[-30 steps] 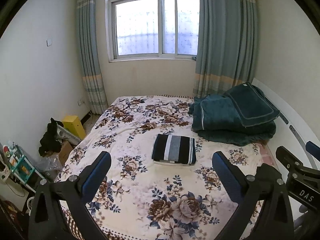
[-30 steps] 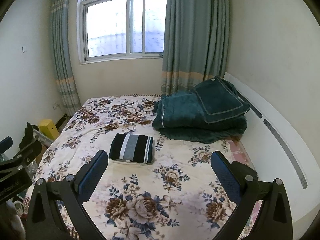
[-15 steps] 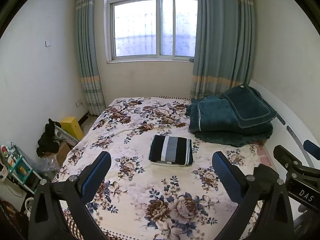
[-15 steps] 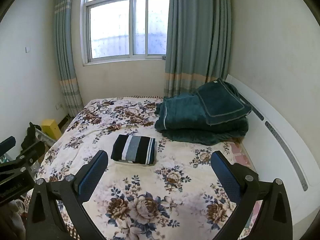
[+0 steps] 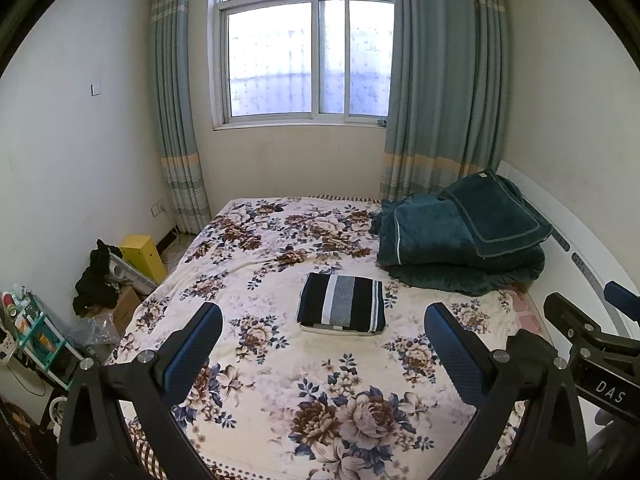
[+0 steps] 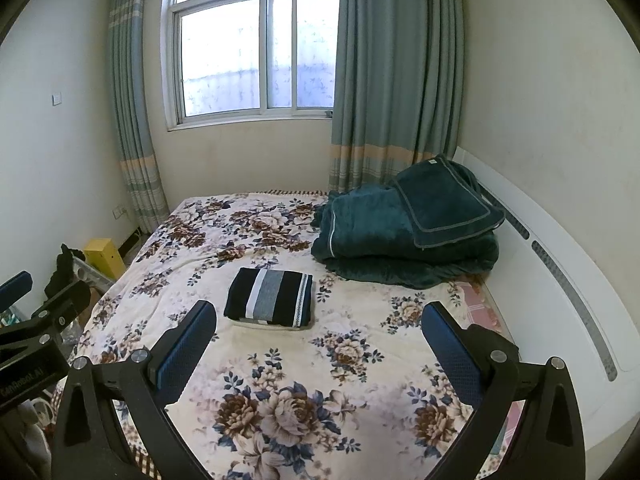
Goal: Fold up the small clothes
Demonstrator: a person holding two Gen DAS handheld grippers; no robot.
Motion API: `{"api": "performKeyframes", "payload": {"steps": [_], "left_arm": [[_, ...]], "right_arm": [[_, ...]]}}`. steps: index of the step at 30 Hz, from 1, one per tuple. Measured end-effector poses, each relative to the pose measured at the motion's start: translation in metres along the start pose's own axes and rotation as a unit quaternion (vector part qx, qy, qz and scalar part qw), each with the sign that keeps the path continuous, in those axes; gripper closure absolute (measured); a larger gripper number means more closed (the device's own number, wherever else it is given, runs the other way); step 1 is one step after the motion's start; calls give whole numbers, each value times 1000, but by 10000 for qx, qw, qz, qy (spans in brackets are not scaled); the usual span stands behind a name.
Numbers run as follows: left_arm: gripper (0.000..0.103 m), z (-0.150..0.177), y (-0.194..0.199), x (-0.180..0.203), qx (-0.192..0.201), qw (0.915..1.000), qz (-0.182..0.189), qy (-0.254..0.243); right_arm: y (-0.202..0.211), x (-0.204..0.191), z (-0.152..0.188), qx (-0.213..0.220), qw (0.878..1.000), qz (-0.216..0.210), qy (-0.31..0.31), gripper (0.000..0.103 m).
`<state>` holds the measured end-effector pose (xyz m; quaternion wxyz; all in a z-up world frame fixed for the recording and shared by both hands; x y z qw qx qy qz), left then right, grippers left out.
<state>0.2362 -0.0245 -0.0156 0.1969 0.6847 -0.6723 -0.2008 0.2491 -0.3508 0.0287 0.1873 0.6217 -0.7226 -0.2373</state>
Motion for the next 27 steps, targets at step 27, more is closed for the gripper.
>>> {"api": "performKeyframes", "payload": {"steps": [27], "left_arm": [[0,-9,4,1,104,9999,40,-22]], "right_arm": [[-4,-9,-9,19,10000,-34,21,0]]}}
Point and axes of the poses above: each gripper's, at about its wrist camera, not at the fingertips, and y roughly against the way its jaws point, x to its right, z to its underside, the point moved 9 cm from there along -y, roughly the way its jaws point, and after that the axes turned 3 degrees about -y, right-handed, at the moved point
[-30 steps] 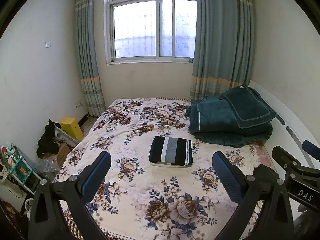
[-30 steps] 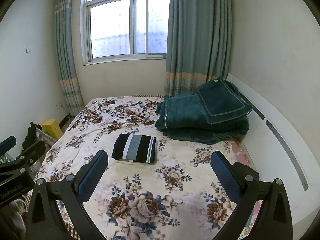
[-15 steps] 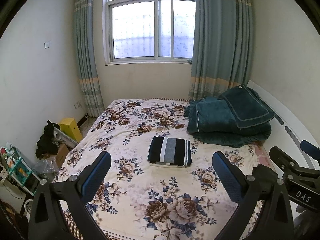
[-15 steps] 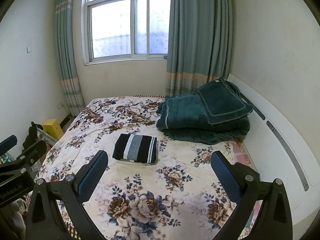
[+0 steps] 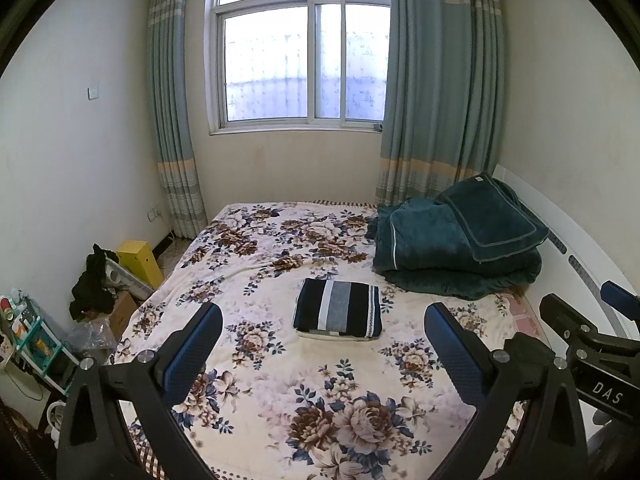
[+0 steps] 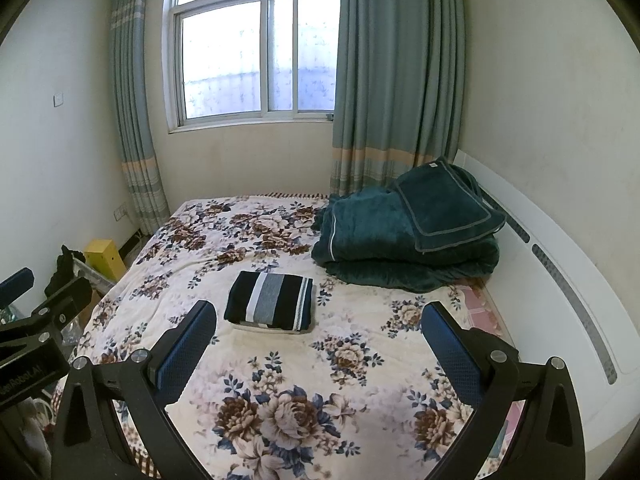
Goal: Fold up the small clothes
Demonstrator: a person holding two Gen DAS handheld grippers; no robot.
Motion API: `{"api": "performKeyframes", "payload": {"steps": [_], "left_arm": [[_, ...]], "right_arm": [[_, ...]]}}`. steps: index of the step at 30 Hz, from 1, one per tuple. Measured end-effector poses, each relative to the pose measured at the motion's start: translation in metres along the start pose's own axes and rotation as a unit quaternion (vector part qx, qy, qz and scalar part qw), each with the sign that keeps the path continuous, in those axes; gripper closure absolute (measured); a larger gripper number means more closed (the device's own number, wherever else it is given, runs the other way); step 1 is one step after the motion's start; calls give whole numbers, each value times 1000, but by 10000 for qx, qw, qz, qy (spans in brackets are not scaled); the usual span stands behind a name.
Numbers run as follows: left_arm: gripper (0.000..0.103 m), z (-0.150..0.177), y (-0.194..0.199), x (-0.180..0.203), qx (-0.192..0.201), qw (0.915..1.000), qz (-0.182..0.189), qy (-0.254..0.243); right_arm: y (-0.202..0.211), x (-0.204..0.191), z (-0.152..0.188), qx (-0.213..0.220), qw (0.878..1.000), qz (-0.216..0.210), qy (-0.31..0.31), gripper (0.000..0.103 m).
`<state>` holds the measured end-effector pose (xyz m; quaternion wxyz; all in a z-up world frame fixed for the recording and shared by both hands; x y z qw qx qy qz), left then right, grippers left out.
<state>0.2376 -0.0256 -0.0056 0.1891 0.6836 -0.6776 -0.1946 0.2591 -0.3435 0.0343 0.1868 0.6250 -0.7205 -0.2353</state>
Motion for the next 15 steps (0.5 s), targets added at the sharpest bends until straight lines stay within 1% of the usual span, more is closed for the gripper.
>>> {"api": "performKeyframes", "payload": {"steps": [11,15], "left_arm": [[0,0,-1,0,9,10000,6,2],[0,-5,-1,0,100,9999,27,12]], "right_arm": [[2,0,2,13,10000,20,-17,0],[1,0,2,14,10000,24,-8,0]]}}
Point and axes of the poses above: each gripper's, at about its wrist camera, not at the fingertips, and y roughly against the way its jaws point, x to its right, z to its underside, the point moved 9 cm from there along -y, roughly the way its jaws point, and after that the axes turned 3 degrees about -y, right-handed, at the moved point
